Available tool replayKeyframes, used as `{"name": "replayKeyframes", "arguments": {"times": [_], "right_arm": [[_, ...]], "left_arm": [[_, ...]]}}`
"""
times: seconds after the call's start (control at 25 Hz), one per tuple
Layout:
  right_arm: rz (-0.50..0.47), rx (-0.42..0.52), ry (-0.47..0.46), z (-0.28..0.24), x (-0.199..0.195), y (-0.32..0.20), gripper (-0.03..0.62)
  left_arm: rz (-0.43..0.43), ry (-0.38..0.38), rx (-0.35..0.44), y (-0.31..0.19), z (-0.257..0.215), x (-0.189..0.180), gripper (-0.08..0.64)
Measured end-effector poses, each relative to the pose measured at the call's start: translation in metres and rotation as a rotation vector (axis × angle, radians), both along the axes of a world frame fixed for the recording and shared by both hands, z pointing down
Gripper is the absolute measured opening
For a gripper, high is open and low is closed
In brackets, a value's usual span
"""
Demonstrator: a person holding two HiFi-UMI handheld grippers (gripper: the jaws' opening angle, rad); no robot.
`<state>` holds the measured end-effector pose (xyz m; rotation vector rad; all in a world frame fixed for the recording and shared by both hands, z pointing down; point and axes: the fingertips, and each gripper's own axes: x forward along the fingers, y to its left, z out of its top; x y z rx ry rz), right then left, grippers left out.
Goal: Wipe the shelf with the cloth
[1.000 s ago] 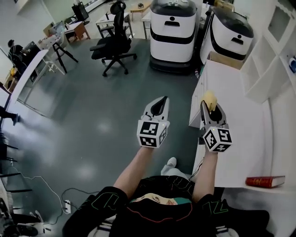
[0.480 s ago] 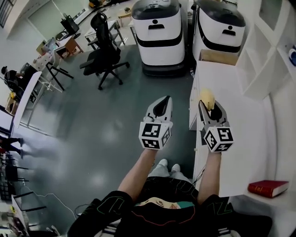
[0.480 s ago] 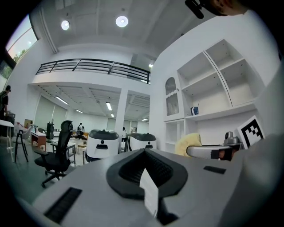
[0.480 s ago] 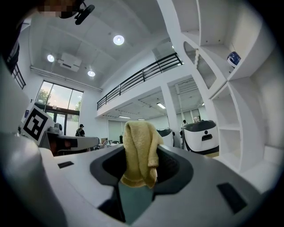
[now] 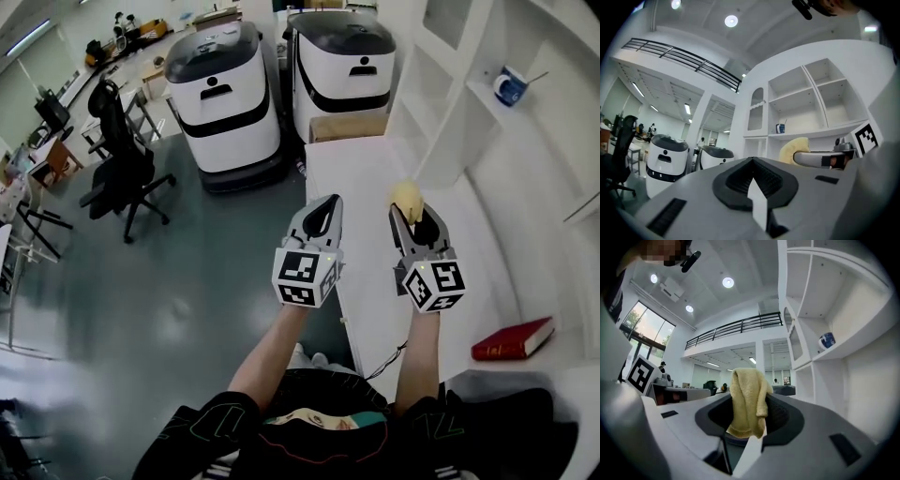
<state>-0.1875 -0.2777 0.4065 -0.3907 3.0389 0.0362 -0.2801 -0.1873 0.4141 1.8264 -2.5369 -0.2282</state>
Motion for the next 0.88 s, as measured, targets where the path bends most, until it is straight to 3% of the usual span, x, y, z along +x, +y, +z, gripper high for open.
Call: {"name": "replayKeyframes", "arguments": {"times": [0.36, 0.88], "right_arm": [[0.196, 0.122, -0.122, -0.077, 0.089, -0.043, 0.166], [0.585, 0.352, -0.078, -0.192, 0.218, -0.082, 0.166]], "left_arm": [[0.318, -0.062, 0.091, -0.103, -0.051, 0.079, -0.003], [0.733, -0.134, 0.257, -0.176, -0.140, 0.219, -0.003]]}}
